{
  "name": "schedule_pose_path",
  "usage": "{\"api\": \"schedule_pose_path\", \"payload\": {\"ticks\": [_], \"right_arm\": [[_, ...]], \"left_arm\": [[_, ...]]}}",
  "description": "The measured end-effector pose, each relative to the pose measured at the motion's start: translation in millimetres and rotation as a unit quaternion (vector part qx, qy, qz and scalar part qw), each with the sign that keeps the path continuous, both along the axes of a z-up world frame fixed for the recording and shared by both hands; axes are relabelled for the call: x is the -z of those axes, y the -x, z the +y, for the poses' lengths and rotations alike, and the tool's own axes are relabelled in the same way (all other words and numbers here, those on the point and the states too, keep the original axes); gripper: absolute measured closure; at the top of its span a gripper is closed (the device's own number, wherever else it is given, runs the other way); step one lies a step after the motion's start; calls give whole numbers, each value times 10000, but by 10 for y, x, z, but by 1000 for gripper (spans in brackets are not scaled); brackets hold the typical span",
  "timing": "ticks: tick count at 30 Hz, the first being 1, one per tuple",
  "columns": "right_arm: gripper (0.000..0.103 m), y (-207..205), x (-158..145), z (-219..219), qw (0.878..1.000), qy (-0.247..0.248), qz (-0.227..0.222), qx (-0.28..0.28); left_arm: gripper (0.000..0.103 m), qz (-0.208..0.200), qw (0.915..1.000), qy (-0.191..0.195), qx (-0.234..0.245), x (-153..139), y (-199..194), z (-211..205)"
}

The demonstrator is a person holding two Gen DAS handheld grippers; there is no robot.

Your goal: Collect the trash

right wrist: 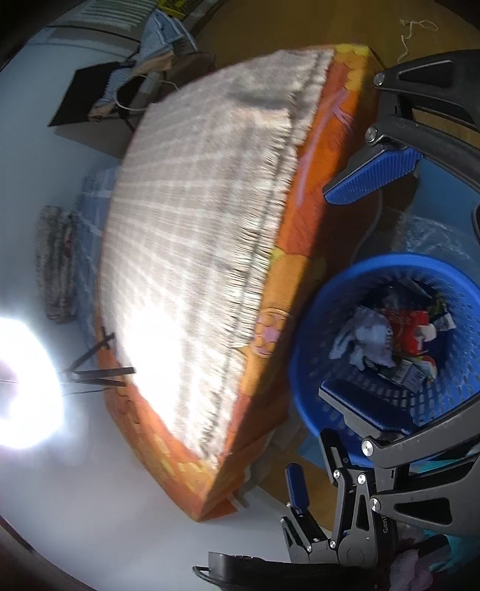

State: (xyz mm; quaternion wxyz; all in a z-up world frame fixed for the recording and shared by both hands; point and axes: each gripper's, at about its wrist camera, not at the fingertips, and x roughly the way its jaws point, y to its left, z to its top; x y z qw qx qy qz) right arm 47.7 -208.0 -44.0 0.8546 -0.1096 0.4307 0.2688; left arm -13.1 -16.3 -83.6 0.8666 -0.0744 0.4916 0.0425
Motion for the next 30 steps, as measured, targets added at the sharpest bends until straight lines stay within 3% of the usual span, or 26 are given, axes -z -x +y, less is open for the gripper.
{"api": "schedule_pose_path", "payload": {"ticks": [6, 19, 23, 28, 30], "right_arm": [[0, 35, -259, -13, 9986, -43, -510, 131], [0, 5, -690, -178, 9944, -504, -883, 301], [0, -33, -833, -260, 9919, -726, -966, 385], [0, -108, -1003, -380, 9880, -1051, -1018, 489], [0, -139, -1046, -401, 9870, -1129, -1028, 499]], "left_arm": [[31, -315, 9994, -109, -46, -240, -34, 5], [30, -1062, 9941, -218, -90, -786, -119, -63], [22, -1371, 9904, -139, -93, -1006, -131, -94], [20, -1746, 9845, -127, -124, -1285, -145, -123], [12, -1871, 9821, -125, -159, -1376, -150, -127]]}}
